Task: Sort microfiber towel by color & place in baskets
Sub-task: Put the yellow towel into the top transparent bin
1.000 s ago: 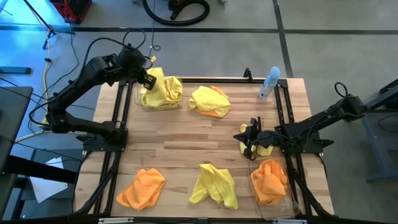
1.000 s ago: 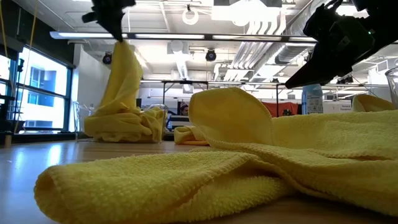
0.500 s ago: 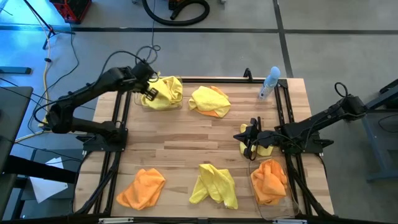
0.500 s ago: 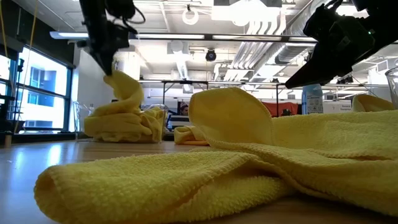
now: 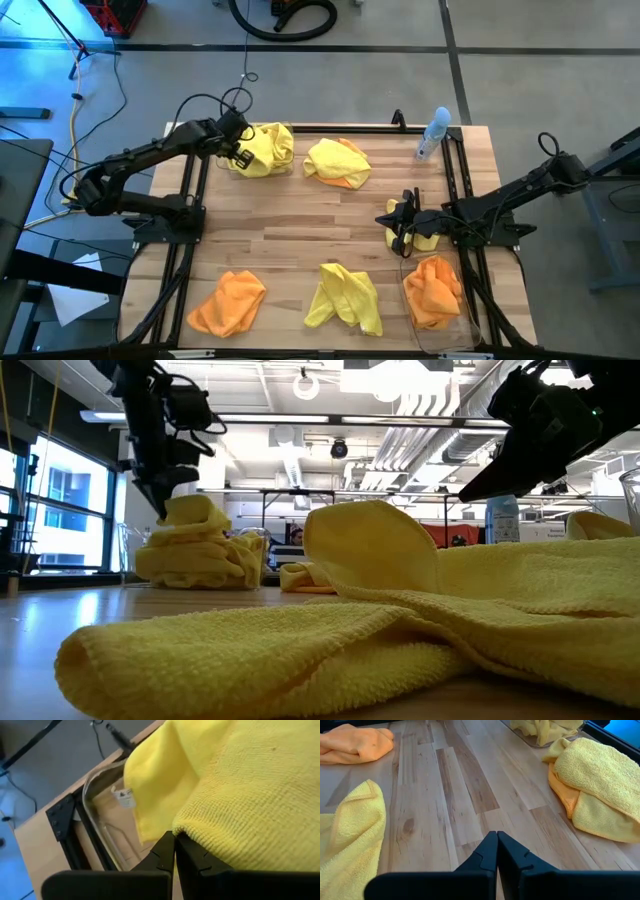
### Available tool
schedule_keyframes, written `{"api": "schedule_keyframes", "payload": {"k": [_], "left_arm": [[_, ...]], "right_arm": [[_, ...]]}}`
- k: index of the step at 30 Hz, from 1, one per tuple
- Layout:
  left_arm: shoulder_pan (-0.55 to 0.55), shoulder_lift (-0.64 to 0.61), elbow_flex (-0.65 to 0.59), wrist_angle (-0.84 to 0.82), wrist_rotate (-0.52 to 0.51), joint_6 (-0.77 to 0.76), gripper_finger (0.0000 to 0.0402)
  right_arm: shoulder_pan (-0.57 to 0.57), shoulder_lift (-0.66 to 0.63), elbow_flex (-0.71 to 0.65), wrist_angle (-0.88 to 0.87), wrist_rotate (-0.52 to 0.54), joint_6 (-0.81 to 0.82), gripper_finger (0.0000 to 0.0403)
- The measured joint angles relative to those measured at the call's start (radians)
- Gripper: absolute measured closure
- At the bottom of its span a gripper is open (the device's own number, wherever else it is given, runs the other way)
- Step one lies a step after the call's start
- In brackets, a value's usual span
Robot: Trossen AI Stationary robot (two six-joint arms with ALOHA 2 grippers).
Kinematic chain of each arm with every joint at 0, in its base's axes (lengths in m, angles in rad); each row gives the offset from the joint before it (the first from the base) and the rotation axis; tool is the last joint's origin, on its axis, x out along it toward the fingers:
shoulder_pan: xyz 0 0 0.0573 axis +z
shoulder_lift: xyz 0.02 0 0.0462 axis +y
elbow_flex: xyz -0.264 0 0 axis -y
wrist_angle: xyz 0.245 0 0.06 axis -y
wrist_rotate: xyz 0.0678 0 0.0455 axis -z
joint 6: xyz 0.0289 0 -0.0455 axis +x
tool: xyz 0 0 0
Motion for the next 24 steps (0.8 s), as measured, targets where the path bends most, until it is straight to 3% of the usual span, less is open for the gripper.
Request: {"api": "schedule_keyframes", "payload": {"k": [11,19,24], "left_arm": [[0.034,-0.001,-0.075,0.15,0.073,0.053,0.0394],[0.034,0.0,-0.03,0.031,0.08,0.071,0.032],[0.034,-0.001,0.089,-0.07,-0.01,0.078,0.0288]], "right_arm": [[0.0,0.0,0.0,0.0,0.0,0.0,0.0403],[0.0,0.0,0.0,0.0,0.0,-0.005,0.0403],[0.0,0.0,0.0,0.0,0.0,-0.005,0.0403]]}}
